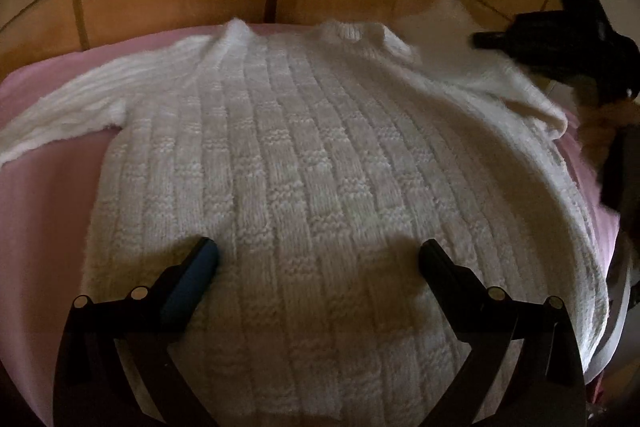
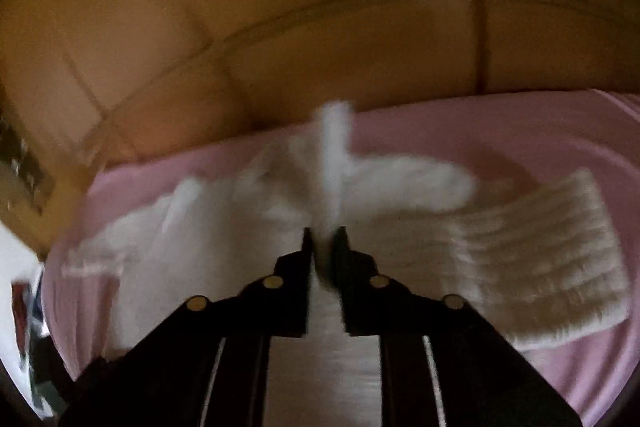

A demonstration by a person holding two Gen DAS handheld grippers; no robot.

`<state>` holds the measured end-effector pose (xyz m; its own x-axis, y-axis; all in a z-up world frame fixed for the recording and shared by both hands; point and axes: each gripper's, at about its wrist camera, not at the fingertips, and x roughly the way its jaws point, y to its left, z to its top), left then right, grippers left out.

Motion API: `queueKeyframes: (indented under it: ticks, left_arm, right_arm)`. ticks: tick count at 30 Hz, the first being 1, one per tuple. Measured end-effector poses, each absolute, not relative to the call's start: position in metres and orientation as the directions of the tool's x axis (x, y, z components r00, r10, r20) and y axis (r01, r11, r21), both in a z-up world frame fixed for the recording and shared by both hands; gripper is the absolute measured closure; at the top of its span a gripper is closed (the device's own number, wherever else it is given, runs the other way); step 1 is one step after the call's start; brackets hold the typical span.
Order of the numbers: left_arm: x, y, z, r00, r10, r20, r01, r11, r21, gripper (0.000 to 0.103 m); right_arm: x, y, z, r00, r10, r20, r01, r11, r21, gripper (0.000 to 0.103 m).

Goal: Fold small clothes

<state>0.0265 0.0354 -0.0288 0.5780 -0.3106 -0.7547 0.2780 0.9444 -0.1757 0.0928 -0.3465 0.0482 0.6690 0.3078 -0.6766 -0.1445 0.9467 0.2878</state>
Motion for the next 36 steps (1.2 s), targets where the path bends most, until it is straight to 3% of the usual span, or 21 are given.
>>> queueKeyframes:
  ticks: [1,2,4,5,8,10,13,14,16,20,26,32,33,34,36]
  left_arm:
    - [0.026,0.036,-0.029,0.58,-0.315,-0.752,0.278,0.943,-0.181,0.004]
    - [0.026,0.038,-0.029,0.581,-0.322,-0.748,0.278,0.942,-0.189,0.004]
    - [0.025,0.039,-0.028,0.581,-0.33,-0.744,0.277,0.94,-0.2,0.004]
    - [0.026,0.04,-0.028,0.58,-0.331,-0.744,0.275,0.94,-0.204,0.004]
    - [0.028,0.036,-0.027,0.567,-0.319,-0.759,0.263,0.944,-0.201,0.004]
    - [0.033,0.039,-0.022,0.549,-0.335,-0.766,0.237,0.941,-0.242,0.004]
    - [0.049,0.05,-0.013,0.521,-0.43,-0.737,0.157,0.897,-0.413,0.005]
    - [0.058,0.05,-0.01,0.512,-0.453,-0.73,0.149,0.884,-0.444,0.007]
    - [0.073,0.043,-0.006,0.5,-0.466,-0.73,0.15,0.877,-0.456,0.024]
    - [0.111,0.019,-0.002,0.461,-0.535,-0.708,0.168,0.836,-0.522,0.029]
    - [0.153,-0.02,-0.01,0.44,-0.554,-0.707,0.156,0.822,-0.547,0.029]
    - [0.176,-0.053,-0.015,0.431,-0.495,-0.754,0.182,0.866,-0.465,0.029]
    - [0.178,-0.055,-0.015,0.431,-0.503,-0.749,0.183,0.862,-0.473,0.037]
    - [0.18,-0.056,-0.014,0.423,-0.526,-0.738,0.192,0.848,-0.494,0.062]
    - [0.188,-0.053,-0.016,0.377,-0.562,-0.736,0.189,0.825,-0.532,0.089]
  right_arm:
    - [0.092,-0.338,0.047,0.673,0.304,-0.674,-0.149,0.949,0.279,0.051]
    - [0.084,-0.333,0.047,0.692,0.289,-0.662,-0.15,0.954,0.26,0.032]
    - [0.076,-0.326,0.047,0.713,0.273,-0.646,-0.144,0.959,0.246,0.025]
    - [0.063,-0.325,0.047,0.717,0.271,-0.642,-0.137,0.958,0.252,0.015]
    - [0.02,-0.339,0.043,0.737,0.261,-0.623,-0.115,0.957,0.265,0.002]
    - [0.003,-0.35,0.033,0.726,0.254,-0.638,-0.093,0.957,0.275,0.002]
    - [-0.02,-0.366,0.003,0.694,0.216,-0.686,-0.022,0.96,0.28,0.002]
    - [-0.024,-0.368,-0.004,0.691,0.2,-0.694,-0.003,0.962,0.275,0.002]
    - [-0.032,-0.371,-0.015,0.698,0.179,-0.694,0.01,0.966,0.259,0.002]
    - [-0.037,-0.371,-0.019,0.729,0.156,-0.666,0.027,0.966,0.257,0.002]
    - [-0.036,-0.372,-0.019,0.739,0.153,-0.656,0.029,0.966,0.257,0.002]
    - [-0.039,-0.37,-0.025,0.754,0.142,-0.641,0.03,0.968,0.25,0.002]
    - [-0.039,-0.368,-0.025,0.753,0.13,-0.645,0.033,0.971,0.235,0.002]
    - [-0.038,-0.366,-0.025,0.752,0.123,-0.648,0.035,0.974,0.226,0.002]
    - [-0.037,-0.362,-0.026,0.748,0.106,-0.655,0.037,0.979,0.201,0.002]
